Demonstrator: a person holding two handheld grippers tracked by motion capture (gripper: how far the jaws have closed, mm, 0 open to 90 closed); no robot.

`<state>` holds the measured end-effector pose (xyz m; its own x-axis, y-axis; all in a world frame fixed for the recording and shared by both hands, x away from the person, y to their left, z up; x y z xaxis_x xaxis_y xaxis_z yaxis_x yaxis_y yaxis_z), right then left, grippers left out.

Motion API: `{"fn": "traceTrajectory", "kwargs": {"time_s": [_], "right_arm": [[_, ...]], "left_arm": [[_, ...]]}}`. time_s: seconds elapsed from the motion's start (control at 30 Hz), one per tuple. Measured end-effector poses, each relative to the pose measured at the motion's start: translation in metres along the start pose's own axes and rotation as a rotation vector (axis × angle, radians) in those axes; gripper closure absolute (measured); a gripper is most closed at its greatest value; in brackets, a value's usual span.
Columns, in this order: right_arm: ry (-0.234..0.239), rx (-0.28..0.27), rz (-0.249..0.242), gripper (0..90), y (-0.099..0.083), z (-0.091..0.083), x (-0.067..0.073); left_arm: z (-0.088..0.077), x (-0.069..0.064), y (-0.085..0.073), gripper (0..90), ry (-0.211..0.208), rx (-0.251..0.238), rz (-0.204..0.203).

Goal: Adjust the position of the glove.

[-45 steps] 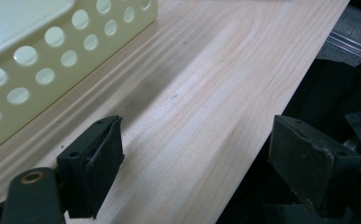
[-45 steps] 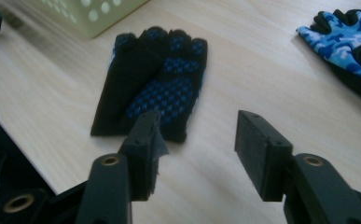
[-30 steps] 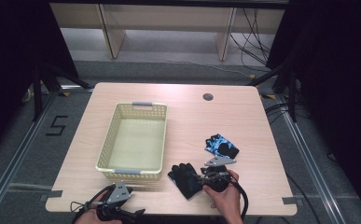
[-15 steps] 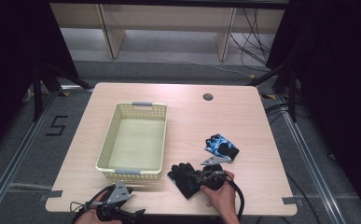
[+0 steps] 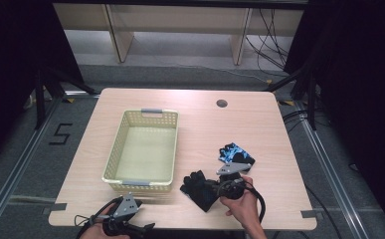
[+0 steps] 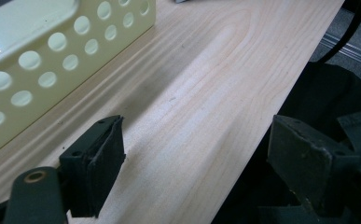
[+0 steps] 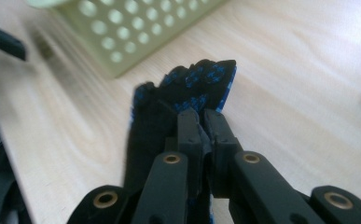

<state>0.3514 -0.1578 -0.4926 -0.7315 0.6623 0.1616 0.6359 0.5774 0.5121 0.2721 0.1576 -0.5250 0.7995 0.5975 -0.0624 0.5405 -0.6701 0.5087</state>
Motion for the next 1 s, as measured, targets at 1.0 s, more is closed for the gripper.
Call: {"fn": "traceTrajectory", "kwargs": {"time_s": [1.0], "right_arm": [[0.125,0.237,-0.366,86.1,0.026,-0.001,-0.047]], "left_arm": [[0.001,0.002,-0.001,18.1,0.011,0.017,-0.002]]}}
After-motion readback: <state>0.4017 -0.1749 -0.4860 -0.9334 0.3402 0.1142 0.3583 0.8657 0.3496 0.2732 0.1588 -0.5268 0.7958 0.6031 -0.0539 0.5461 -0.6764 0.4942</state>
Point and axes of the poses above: each handheld gripper's, and its own axes: z roughly forward along the jaws, y roughly out of its top, x roughly to its left, the point moved 2 cm from there along z, roughly forward along the jaws, and after that the axes turned 15 degrees about x, right-handed, at the moved point
